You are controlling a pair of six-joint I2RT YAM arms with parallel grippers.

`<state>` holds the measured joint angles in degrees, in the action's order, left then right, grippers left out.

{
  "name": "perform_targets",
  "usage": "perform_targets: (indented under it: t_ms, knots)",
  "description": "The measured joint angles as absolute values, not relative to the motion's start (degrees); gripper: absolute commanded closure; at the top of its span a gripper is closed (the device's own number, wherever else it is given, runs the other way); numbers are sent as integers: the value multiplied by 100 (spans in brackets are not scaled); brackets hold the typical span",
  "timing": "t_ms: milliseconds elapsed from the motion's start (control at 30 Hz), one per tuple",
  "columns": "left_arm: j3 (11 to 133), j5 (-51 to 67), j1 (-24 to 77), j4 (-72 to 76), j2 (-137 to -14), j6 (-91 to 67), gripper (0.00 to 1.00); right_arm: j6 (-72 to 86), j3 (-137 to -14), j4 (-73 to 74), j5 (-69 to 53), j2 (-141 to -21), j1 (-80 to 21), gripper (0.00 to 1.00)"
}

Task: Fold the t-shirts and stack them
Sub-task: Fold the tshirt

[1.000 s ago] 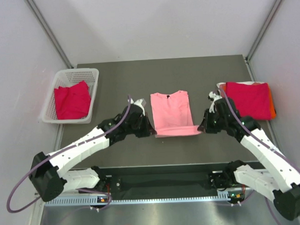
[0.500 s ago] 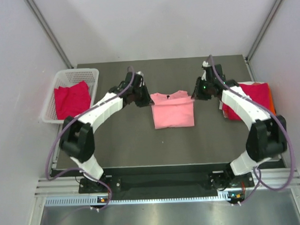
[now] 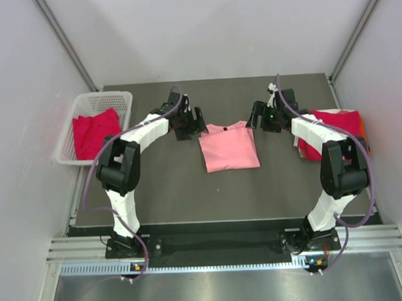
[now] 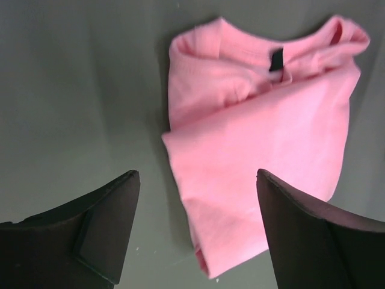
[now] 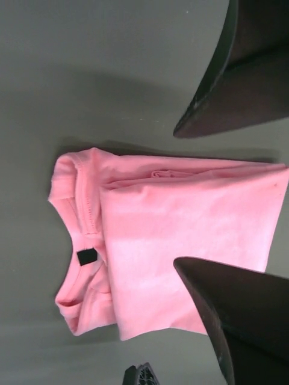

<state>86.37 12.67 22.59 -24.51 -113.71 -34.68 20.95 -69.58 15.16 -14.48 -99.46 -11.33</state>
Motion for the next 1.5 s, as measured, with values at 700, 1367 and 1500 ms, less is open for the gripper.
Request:
perform_targets:
  t_ms: [700, 1367, 1500]
  knots:
    - [8184, 1149, 2298, -1959, -11493, -3271, 42, 1653, -7856, 1398, -2130, -11349, -1210, 57]
    - [8248, 1205, 2235, -1933, -11664, -3155, 45, 1710, -7760, 1055, -2257, -11502, -1302, 100]
    - [8228, 1197, 2215, -1833, -11664, -3127, 48, 1780, -7522, 858, -2239, -11502, -1302, 100]
